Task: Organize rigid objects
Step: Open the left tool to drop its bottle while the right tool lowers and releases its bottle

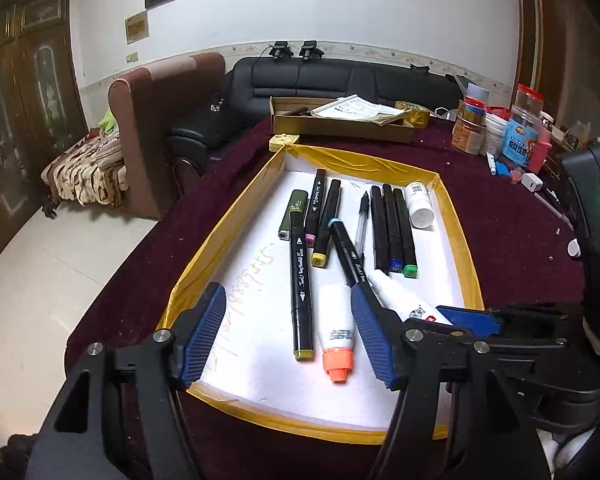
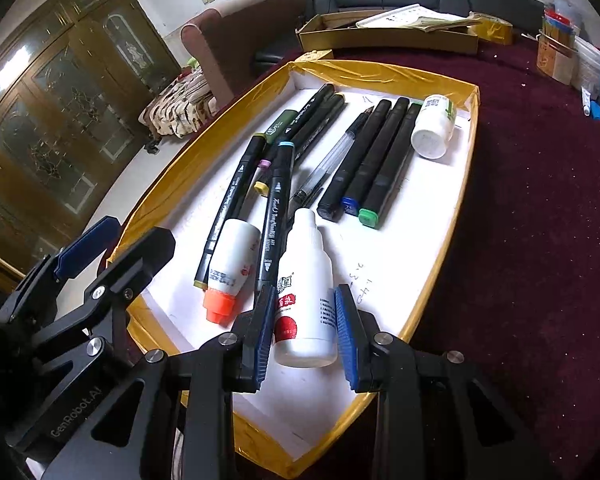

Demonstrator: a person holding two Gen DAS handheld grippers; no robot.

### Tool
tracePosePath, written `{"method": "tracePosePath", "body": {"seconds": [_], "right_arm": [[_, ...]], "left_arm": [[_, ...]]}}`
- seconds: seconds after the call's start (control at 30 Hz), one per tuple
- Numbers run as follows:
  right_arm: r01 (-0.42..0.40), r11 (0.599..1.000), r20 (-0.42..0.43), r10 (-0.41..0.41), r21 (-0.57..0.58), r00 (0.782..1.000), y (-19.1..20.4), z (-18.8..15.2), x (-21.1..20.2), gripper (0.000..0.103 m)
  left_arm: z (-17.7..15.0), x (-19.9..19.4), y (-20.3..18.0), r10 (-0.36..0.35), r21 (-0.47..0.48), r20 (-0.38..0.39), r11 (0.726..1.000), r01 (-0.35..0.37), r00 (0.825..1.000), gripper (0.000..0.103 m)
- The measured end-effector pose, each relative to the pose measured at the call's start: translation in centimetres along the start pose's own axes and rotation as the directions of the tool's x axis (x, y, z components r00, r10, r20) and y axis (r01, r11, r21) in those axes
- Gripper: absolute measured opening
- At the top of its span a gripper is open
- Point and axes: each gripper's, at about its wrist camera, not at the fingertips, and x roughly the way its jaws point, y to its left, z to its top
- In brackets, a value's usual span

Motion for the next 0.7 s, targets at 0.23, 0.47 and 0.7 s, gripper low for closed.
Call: {"method": "tracePosePath", "body": {"seconds": [0.23,0.47,0.7], "right_arm": [[0.001,1.000,0.006,-0.001,0.013,1.000,-0.10,0.11,-0.31,0.027],[0.010,1.000,0.012,-0.010,0.015,1.000,-0.04,0.08,-0.38,0.027],[0.001,0.999,0.024,-0.001,0.032,1.000,-0.10,-0.12,-0.59,0.027]], "left_arm": [[0.02,-0.42,-0.19,0.031,0.015,0.016,0.999,-0.031,0.999,0.070],[-0.01,-0.79,-0.46,0.046,0.033,0.033,0.998,-0.047,0.998,0.072],[-0.10,-0.80,-0.64,0.054,0.038,0.032,0.998,-0.055,0.998,0.072]]}}
